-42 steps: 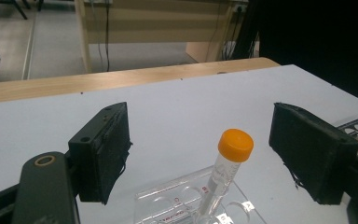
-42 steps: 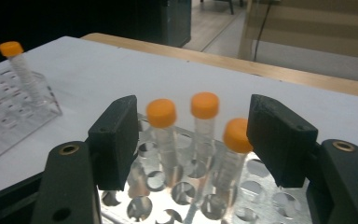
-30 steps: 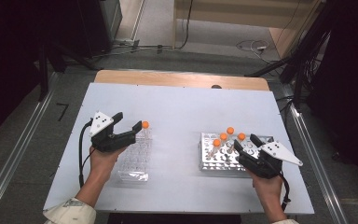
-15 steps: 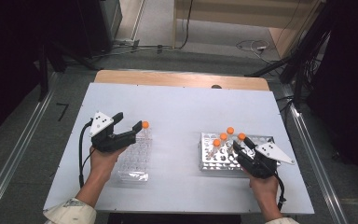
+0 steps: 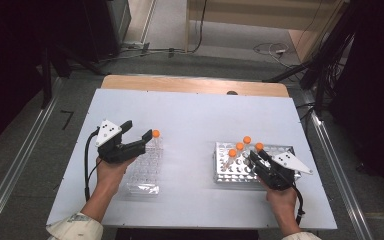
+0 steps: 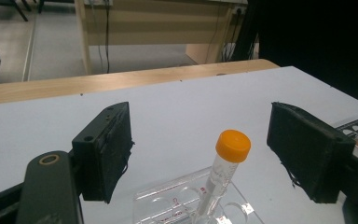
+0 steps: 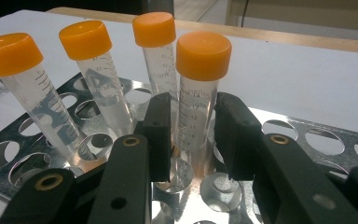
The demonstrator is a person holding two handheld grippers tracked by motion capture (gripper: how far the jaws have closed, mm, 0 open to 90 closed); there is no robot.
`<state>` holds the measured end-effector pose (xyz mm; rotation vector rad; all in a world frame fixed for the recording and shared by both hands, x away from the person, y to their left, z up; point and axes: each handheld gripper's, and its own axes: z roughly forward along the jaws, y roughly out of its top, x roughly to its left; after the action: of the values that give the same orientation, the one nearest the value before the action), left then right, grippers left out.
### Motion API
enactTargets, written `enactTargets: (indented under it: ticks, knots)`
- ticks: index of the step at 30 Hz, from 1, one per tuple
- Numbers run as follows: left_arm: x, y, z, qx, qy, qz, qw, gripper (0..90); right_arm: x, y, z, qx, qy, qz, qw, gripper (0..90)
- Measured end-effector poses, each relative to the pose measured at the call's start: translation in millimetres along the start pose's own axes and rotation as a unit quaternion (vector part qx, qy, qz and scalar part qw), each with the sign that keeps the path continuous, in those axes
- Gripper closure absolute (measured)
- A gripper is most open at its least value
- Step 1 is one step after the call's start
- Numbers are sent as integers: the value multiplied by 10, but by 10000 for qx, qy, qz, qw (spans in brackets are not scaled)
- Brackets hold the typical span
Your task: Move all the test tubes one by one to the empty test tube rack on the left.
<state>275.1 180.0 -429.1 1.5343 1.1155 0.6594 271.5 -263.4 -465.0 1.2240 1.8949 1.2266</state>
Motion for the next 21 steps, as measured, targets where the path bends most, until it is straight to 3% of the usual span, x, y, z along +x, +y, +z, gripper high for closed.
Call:
enactTargets:
  ticks: [15, 21]
  knots:
    - [-8, 1, -3, -5, -23, -10, 10000, 223, 2, -2, 36, 70, 1, -20, 10000, 712]
    - [-9, 1, -5, -9, -30, -15, 10000, 225, -10, 32, 1, -24, 23, 16, 10000, 720]
